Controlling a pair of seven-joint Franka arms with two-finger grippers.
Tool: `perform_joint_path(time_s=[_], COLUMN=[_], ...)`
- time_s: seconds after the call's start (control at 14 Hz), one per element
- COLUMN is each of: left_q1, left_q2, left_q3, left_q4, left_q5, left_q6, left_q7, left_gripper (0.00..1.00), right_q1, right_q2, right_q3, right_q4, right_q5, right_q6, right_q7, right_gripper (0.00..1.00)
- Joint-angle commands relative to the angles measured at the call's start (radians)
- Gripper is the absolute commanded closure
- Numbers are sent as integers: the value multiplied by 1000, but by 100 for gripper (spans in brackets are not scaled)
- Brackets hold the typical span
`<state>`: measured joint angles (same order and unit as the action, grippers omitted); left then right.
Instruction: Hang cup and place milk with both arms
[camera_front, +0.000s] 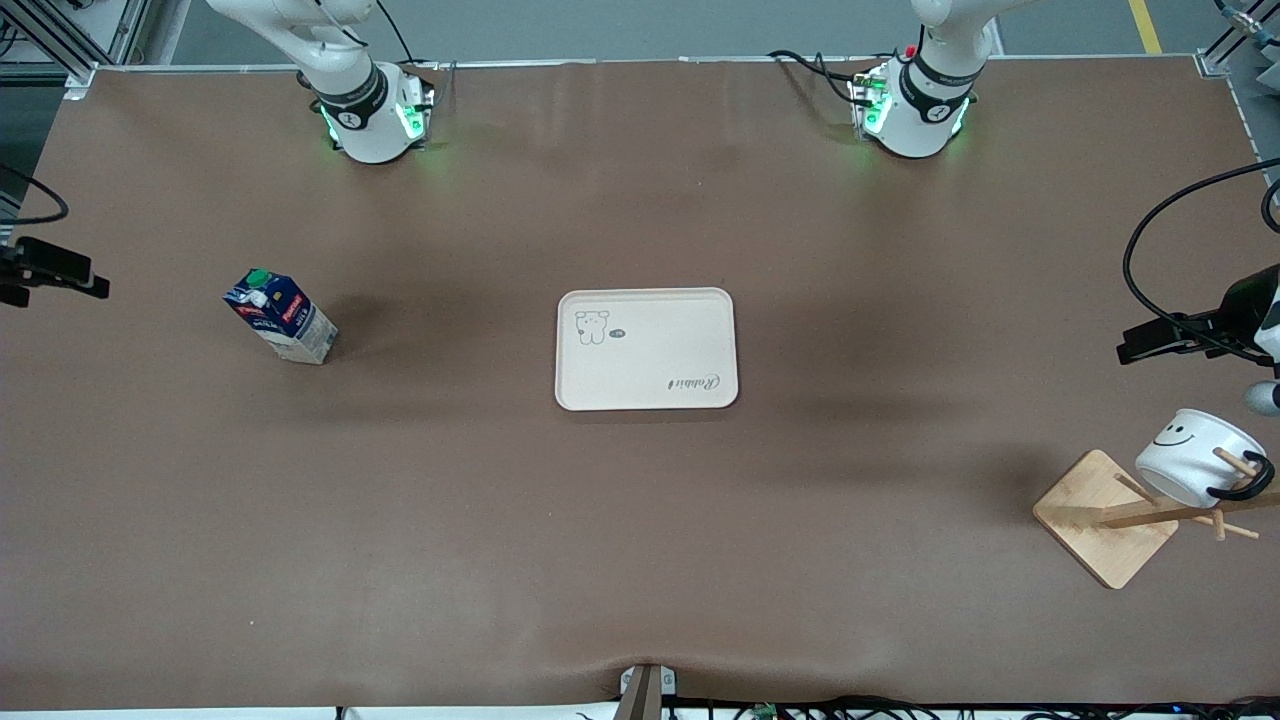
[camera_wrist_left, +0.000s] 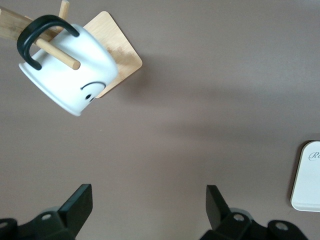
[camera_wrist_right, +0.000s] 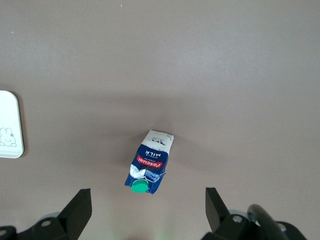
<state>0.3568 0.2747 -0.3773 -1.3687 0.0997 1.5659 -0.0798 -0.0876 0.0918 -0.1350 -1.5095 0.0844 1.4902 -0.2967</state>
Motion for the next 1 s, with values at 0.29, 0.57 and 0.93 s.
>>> perform_joint_path(time_s=[0.29, 0.57, 0.93], left_q1=[-96, -270, -338], left_q2=[-101, -169, -282], left_q3=[40, 199, 280], left_q4=[-10, -76, -237], left_q5=[6, -3, -61], left_q6=[-102, -101, -32], left_q7=[-11, -8, -6], left_gripper=[0, 0, 0], right_q1=[15, 26, 32], right_q2=[-133, -260, -251], right_q3=[35, 52, 66], right_q4=[-92, -270, -236], right_q5=[9, 3, -70], right_q6=[-42, 45, 53], right_q7=[307, 306, 307], right_gripper=[0, 0, 0])
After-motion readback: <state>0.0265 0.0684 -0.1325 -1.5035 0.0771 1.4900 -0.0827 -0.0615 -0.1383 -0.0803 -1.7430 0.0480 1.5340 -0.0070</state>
